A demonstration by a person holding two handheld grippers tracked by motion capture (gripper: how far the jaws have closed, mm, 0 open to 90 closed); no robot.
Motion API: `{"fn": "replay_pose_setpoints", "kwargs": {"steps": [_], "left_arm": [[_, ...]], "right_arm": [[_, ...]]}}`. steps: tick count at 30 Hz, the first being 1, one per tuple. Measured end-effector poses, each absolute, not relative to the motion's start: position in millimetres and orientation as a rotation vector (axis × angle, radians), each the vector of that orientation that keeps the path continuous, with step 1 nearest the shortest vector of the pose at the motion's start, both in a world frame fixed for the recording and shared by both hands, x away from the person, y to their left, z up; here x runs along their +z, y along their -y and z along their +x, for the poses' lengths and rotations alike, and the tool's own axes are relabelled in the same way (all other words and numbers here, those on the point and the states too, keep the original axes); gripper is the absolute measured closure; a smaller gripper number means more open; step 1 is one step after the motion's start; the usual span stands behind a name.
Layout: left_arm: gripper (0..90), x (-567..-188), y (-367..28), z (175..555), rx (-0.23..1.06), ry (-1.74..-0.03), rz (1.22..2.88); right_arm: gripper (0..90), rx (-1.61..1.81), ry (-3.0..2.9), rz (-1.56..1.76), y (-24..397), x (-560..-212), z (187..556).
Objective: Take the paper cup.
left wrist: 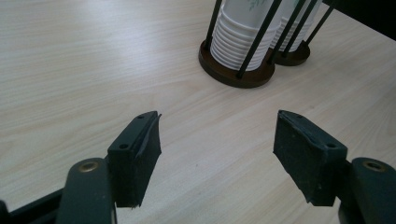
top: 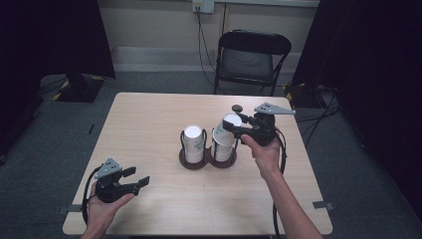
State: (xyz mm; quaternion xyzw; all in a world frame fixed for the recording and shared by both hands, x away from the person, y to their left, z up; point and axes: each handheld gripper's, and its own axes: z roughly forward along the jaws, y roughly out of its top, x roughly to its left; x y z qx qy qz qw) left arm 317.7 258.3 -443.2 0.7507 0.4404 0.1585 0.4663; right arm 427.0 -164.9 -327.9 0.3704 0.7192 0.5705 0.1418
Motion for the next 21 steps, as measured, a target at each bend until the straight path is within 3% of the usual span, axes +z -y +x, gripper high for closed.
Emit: {"fn": "replay_pose_setpoints", "kwargs": {"steps": [21], "left_arm": [[36.7,-420.6,-225.3,327.4,0.415,-0.975,1.812]], "right_arm": [[36.6,1.826,-2.111,1.121,161.2,-349.5,394.1]]}}
